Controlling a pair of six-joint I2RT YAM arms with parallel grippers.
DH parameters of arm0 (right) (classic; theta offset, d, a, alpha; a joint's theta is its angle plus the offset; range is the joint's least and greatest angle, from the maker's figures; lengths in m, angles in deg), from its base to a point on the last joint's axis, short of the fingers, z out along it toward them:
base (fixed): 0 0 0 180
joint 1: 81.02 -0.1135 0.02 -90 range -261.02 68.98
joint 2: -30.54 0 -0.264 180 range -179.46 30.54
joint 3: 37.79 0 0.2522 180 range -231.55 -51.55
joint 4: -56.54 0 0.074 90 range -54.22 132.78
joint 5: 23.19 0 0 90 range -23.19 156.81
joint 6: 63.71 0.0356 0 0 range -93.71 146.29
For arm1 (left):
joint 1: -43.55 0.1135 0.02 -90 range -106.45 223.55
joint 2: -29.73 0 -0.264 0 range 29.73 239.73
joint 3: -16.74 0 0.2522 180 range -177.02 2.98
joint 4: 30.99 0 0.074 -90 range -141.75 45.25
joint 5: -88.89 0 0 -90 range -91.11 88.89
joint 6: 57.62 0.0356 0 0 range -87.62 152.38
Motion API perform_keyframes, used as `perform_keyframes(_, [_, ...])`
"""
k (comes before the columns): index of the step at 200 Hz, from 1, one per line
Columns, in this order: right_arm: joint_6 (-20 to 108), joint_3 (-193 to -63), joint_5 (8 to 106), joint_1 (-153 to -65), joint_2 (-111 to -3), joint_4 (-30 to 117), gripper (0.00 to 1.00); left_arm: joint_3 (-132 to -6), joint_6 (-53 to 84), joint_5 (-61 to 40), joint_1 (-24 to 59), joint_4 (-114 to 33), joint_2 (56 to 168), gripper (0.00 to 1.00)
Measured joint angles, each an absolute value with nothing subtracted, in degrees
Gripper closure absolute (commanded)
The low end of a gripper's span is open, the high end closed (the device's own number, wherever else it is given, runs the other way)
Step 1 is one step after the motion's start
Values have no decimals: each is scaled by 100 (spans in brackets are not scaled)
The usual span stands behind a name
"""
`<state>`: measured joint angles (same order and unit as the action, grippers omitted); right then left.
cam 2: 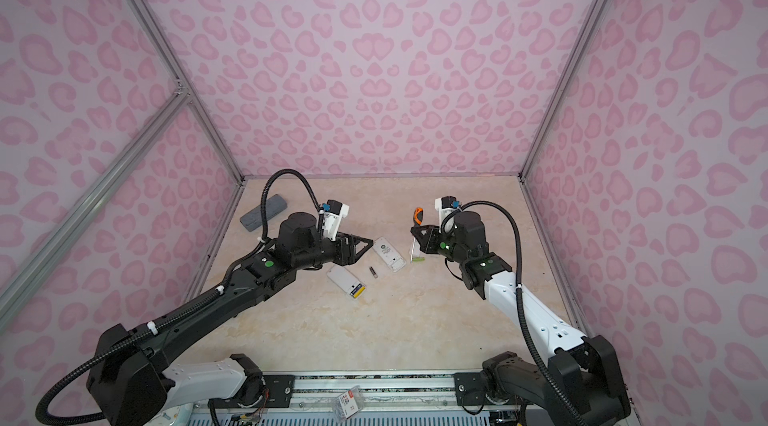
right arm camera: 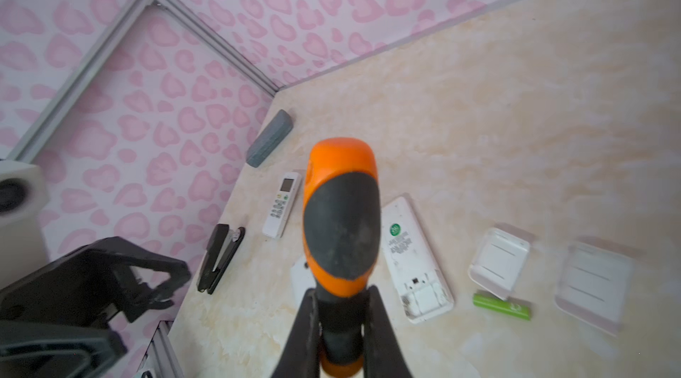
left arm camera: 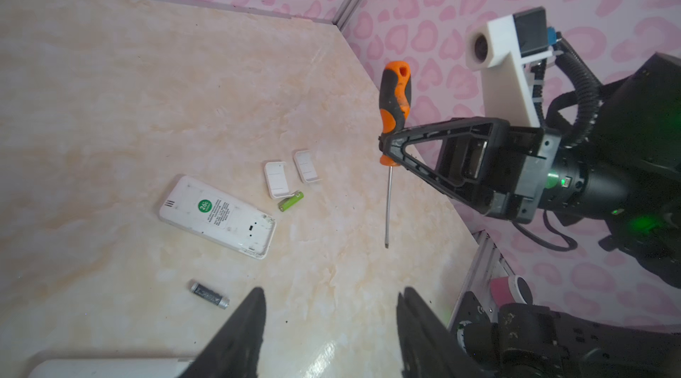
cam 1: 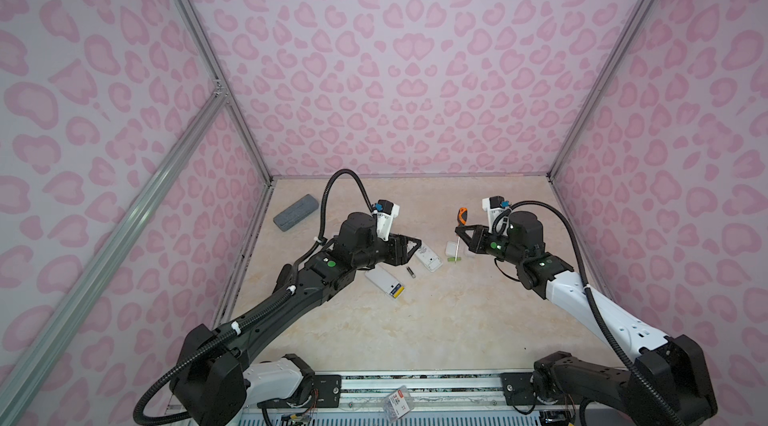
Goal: Unload the batteries from the remote control
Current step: 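Lift the screwdriver with the right gripper toward the remote in the left gripper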
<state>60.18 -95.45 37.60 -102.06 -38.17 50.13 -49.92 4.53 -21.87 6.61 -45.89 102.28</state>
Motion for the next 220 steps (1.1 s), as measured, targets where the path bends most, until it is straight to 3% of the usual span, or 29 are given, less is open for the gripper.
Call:
perform_keyframes(103, [7390,-9587,2442,-10826,-4750,8386,100,-4546,219,-3162,641,-3197,10320,48])
perform_keyframes(148, [7351,-9646,2348,-10872,-4602,8324,100,-4579,197,-3301,643,-2874,10409,63])
perform_keyframes(163, [7237,-9683,2350,-10879,-4530,8182,100,-4579,197,-3332,643,-2808,10416,74])
perform_keyframes(209, [7021,-9685,2420,-10947,-4407,7837,100,-4579,90,-3435,643,-2655,10560,75])
perform_keyframes(220, [6988,-9691,2477,-10986,-4407,7763,100,-4579,26,-3463,643,-2627,10602,85])
